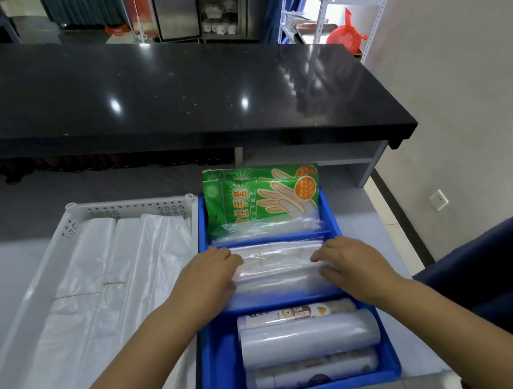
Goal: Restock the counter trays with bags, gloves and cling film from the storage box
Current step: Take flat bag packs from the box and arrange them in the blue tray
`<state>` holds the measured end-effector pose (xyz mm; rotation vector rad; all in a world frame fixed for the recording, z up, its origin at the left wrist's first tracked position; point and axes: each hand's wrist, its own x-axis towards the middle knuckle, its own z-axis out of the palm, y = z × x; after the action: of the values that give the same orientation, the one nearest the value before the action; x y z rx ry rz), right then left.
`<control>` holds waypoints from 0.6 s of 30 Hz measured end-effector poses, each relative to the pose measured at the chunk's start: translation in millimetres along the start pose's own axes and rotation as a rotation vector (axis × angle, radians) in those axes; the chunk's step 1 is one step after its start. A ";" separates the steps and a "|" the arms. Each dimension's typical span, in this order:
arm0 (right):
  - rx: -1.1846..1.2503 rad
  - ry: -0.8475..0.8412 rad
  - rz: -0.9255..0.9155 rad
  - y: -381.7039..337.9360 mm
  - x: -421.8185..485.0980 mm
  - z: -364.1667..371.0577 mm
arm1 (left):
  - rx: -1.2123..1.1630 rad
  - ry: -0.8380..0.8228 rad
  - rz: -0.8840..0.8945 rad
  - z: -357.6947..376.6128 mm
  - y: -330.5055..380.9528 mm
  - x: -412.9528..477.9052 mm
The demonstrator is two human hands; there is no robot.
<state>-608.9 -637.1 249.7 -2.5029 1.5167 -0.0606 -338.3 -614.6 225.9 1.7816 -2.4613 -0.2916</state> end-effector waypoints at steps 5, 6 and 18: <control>0.053 -0.002 0.070 -12.5 -16.4 0.0 | -0.108 0.121 0.006 -4.2 -6.9 -0.1; 0.063 -0.006 0.073 -17.0 -18.4 -0.6 | -0.113 0.148 -0.017 -7.0 -7.6 -2.3; 0.051 -0.020 -0.249 -97.9 -32.1 1.0 | 0.007 0.136 -0.343 -26.0 1.3 -112.8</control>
<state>-538.4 -564.9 271.0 -2.6287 1.1729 -0.1110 -299.0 -509.9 256.0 2.1444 -2.0632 -0.1769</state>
